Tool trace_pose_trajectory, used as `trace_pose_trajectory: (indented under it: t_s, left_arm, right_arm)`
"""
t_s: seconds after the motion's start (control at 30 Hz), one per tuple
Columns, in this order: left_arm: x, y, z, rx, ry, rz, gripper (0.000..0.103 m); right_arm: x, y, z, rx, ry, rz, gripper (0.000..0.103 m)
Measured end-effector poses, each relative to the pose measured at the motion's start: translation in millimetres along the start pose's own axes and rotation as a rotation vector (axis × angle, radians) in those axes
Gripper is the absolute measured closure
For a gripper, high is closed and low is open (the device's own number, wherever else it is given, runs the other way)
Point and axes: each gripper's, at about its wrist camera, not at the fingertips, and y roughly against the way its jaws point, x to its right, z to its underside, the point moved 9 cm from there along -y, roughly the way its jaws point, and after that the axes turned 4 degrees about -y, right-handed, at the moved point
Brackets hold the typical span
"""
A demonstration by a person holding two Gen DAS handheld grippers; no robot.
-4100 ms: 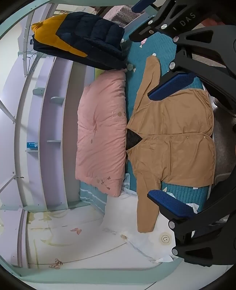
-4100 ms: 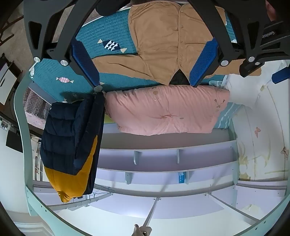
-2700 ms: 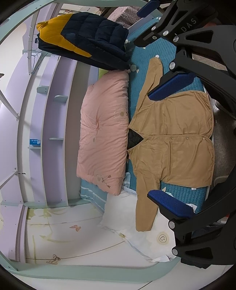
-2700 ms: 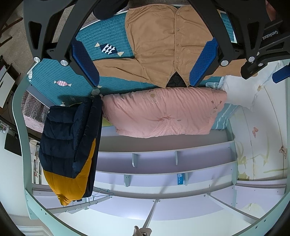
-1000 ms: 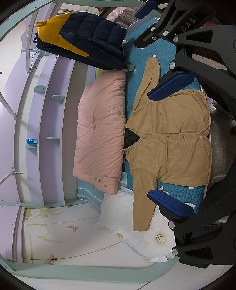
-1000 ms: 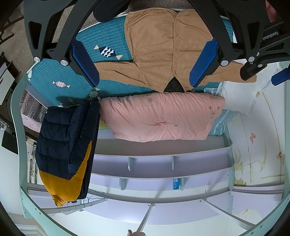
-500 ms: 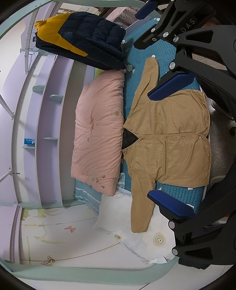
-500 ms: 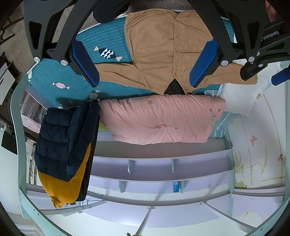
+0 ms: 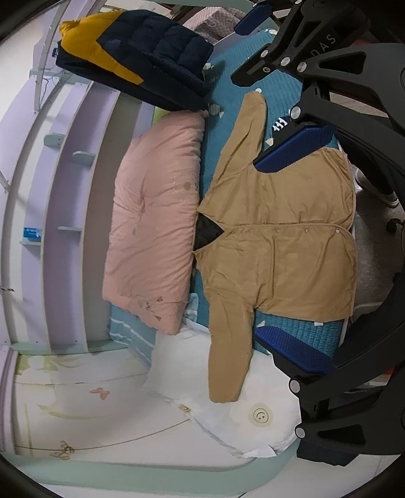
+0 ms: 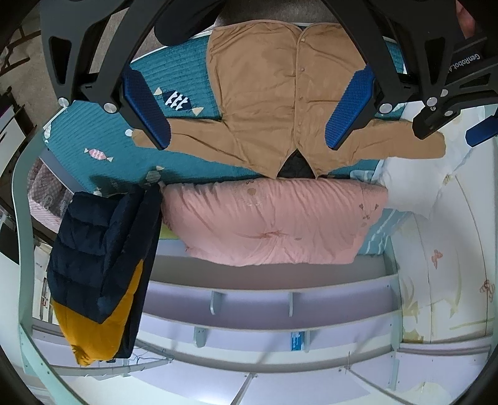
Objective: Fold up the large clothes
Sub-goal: 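Reach the left tool to the sleeve cuff while the right tool reaches the jacket body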
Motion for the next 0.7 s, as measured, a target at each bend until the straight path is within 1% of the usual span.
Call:
trace_pose_trajectory:
  t_s: [0.2,0.37,0.7]
  left_arm:
    - [-23,-32,3,-0.060,0.044,-0.006,0.005]
    - [-49,-63,11,-0.127,0.079,-0.018,0.005]
    - [-123,-129,33,-0.267,0.186,-0.076,0.005]
  right_arm:
    - [-20,-29,7,-0.064,0.037,-0.008,0.007]
    - [-47,-59,16,-0.129,0.073,-0.025,0.007]
    - [-124,-131,43,-0.273,0.161,-0.091,0.007]
